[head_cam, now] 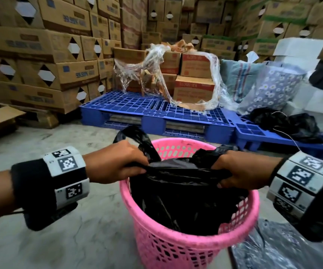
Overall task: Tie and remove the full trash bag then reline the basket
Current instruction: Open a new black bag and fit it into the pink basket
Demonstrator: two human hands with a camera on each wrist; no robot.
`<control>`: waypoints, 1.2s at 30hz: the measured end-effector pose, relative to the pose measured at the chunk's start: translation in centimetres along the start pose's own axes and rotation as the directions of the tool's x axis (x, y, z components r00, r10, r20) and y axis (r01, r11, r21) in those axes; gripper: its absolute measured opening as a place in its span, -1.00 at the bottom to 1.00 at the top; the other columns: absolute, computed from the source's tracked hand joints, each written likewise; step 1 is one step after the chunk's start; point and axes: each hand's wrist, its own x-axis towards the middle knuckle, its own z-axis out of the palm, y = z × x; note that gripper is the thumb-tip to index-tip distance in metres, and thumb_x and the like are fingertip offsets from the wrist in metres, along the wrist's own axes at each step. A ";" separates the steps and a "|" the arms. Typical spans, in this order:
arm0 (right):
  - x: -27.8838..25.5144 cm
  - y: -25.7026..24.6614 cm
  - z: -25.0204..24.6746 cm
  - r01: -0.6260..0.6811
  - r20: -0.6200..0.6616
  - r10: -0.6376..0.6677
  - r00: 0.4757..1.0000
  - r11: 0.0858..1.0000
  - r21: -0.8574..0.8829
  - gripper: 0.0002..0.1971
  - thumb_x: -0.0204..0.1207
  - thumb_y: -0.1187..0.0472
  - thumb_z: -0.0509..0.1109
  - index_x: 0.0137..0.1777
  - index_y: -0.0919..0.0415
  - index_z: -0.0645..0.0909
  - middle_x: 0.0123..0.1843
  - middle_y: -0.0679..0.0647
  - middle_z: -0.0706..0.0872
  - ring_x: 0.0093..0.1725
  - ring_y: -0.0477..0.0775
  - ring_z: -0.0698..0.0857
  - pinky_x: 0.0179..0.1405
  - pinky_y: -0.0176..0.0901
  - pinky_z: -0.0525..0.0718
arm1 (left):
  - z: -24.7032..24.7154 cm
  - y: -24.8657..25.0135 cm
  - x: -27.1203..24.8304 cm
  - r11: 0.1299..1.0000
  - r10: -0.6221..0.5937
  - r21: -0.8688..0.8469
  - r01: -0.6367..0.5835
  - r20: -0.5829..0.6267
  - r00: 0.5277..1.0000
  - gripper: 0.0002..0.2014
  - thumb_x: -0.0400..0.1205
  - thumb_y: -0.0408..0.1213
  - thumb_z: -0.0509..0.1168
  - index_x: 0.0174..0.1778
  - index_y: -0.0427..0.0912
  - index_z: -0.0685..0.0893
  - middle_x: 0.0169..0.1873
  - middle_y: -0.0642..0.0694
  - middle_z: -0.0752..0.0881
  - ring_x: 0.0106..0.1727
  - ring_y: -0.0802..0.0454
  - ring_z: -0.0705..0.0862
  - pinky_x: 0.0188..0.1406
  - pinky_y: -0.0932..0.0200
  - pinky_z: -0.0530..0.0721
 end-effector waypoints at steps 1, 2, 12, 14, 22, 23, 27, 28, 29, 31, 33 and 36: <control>-0.1 0.4 0.6 -0.019 0.007 0.019 1.000 1.000 0.004 -0.81 0.41 0.10 0.43 0.00 0.11 0.65 0.02 0.16 0.76 0.03 0.20 0.70 -0.06 -0.12 0.59 | 0.8 -0.3 -0.1 1.000 -0.001 -0.029 0.002 0.036 0.999 -0.88 0.58 -0.19 0.28 -0.12 -0.08 0.71 -0.28 -0.03 0.76 -0.21 0.06 0.63 -0.21 0.17 0.56; -0.3 0.6 1.1 -0.026 0.011 0.026 1.000 0.999 0.019 -0.81 0.41 0.09 0.44 -0.01 0.11 0.65 -0.01 0.15 0.75 0.02 0.19 0.70 -0.06 -0.13 0.59 | 1.6 -0.3 -0.2 0.999 -0.001 -0.043 0.005 0.085 0.996 -0.89 0.59 -0.20 0.27 -0.11 -0.08 0.70 -0.26 -0.05 0.76 -0.20 0.02 0.66 -0.20 0.14 0.59; -6.3 -0.2 0.5 0.115 -0.153 -0.111 0.982 0.993 0.023 -0.86 0.35 0.00 0.45 -0.27 0.02 0.59 -0.31 -0.03 0.75 -0.33 0.03 0.69 -0.33 -0.02 0.67 | 1.0 3.3 -3.2 0.989 0.148 0.010 -0.148 -0.007 0.989 -0.76 0.63 -0.12 0.17 -0.03 -0.10 0.73 -0.19 -0.04 0.75 -0.15 0.04 0.62 -0.13 0.26 0.50; -7.6 -0.1 1.6 0.111 -0.143 -0.120 0.982 0.991 -0.072 -0.77 0.31 -0.15 0.29 -0.23 -0.01 0.56 -0.29 -0.02 0.76 -0.29 0.09 0.73 -0.35 0.01 0.69 | 1.5 3.9 -4.8 0.983 0.168 0.082 -0.166 -0.019 0.986 -0.81 0.63 -0.15 0.19 -0.02 -0.05 0.71 -0.22 -0.04 0.72 -0.20 0.00 0.61 -0.16 0.16 0.53; -10.5 -0.2 6.7 0.109 0.071 -0.108 0.992 0.994 -0.016 -0.72 0.33 -0.34 0.17 -0.14 -0.19 0.42 -0.46 -0.19 0.55 -0.29 -0.06 0.67 -0.41 -0.25 0.55 | 3.3 6.1 -7.6 0.946 0.280 0.154 -0.285 0.058 0.958 -0.77 0.67 -0.21 0.16 0.04 -0.10 0.72 -0.32 -0.05 0.70 -0.31 -0.06 0.64 -0.14 0.05 0.59; -10.4 -0.2 7.1 0.109 0.075 -0.109 0.991 0.994 0.005 -0.73 0.34 -0.32 0.16 -0.12 -0.20 0.41 -0.41 -0.18 0.60 -0.25 -0.06 0.68 -0.38 -0.28 0.53 | 3.7 6.1 -7.7 0.941 0.279 0.177 -0.289 0.080 0.957 -0.78 0.67 -0.21 0.16 0.03 -0.08 0.73 -0.31 -0.04 0.71 -0.29 -0.04 0.64 -0.10 0.06 0.59; -10.0 0.3 7.9 0.054 0.050 -0.059 0.997 0.993 0.101 -0.69 0.31 -0.19 0.14 -0.12 -0.08 0.60 -0.29 -0.11 0.72 -0.29 -0.11 0.67 -0.36 -0.28 0.59 | 4.5 5.2 -7.5 0.978 0.176 0.104 -0.182 0.066 0.982 -0.78 0.65 -0.19 0.18 -0.07 -0.07 0.74 -0.26 -0.03 0.74 -0.23 -0.04 0.67 -0.15 0.12 0.57; -9.9 0.7 7.8 0.022 0.036 -0.027 0.999 0.988 0.150 -0.76 0.33 -0.13 0.23 -0.14 -0.07 0.62 -0.33 -0.11 0.71 -0.32 -0.13 0.65 -0.40 -0.34 0.56 | 4.4 4.9 -7.4 0.989 0.140 0.043 -0.143 0.052 0.989 -0.80 0.63 -0.19 0.21 -0.07 -0.09 0.75 -0.23 -0.03 0.75 -0.20 -0.03 0.67 -0.15 0.18 0.57; -9.9 1.3 7.7 -0.015 0.016 0.012 1.000 0.980 0.196 -0.86 0.34 -0.06 0.33 -0.15 -0.10 0.64 -0.34 -0.12 0.73 -0.33 -0.16 0.66 -0.42 -0.39 0.54 | 4.1 4.6 -7.3 0.994 0.102 -0.033 -0.101 0.027 0.994 -0.81 0.61 -0.19 0.24 -0.06 -0.11 0.76 -0.21 -0.03 0.77 -0.18 0.01 0.68 -0.15 0.25 0.56; -9.7 2.5 7.1 -0.098 -0.040 0.115 0.993 0.948 0.303 -0.92 0.36 0.06 0.48 -0.17 -0.16 0.69 -0.33 -0.21 0.78 -0.35 -0.22 0.71 -0.40 -0.40 0.62 | 3.3 3.9 -7.3 0.984 0.020 -0.175 -0.026 -0.035 0.999 -0.81 0.58 -0.19 0.30 -0.06 -0.14 0.79 -0.20 -0.02 0.80 -0.17 0.10 0.72 -0.16 0.35 0.59; -9.4 3.5 6.6 -0.188 -0.085 0.253 0.964 0.870 0.457 -0.92 0.39 0.22 0.51 -0.23 0.00 0.75 -0.37 -0.17 0.82 -0.39 -0.20 0.76 -0.38 -0.30 0.74 | 2.7 3.4 -7.1 0.967 -0.053 -0.255 0.028 -0.091 0.994 -0.83 0.53 -0.18 0.35 -0.08 -0.14 0.80 -0.21 0.03 0.81 -0.18 0.18 0.75 -0.17 0.35 0.63; -8.8 4.3 6.4 -0.288 -0.071 0.432 0.899 0.706 0.647 -0.90 0.43 0.41 0.45 -0.24 0.23 0.71 -0.45 0.15 0.81 -0.44 0.06 0.81 -0.46 -0.09 0.82 | 2.7 2.6 -6.9 0.929 -0.197 -0.349 0.126 -0.176 0.964 -0.78 0.48 -0.10 0.37 -0.10 -0.14 0.81 -0.23 0.02 0.81 -0.24 0.21 0.77 -0.23 0.37 0.66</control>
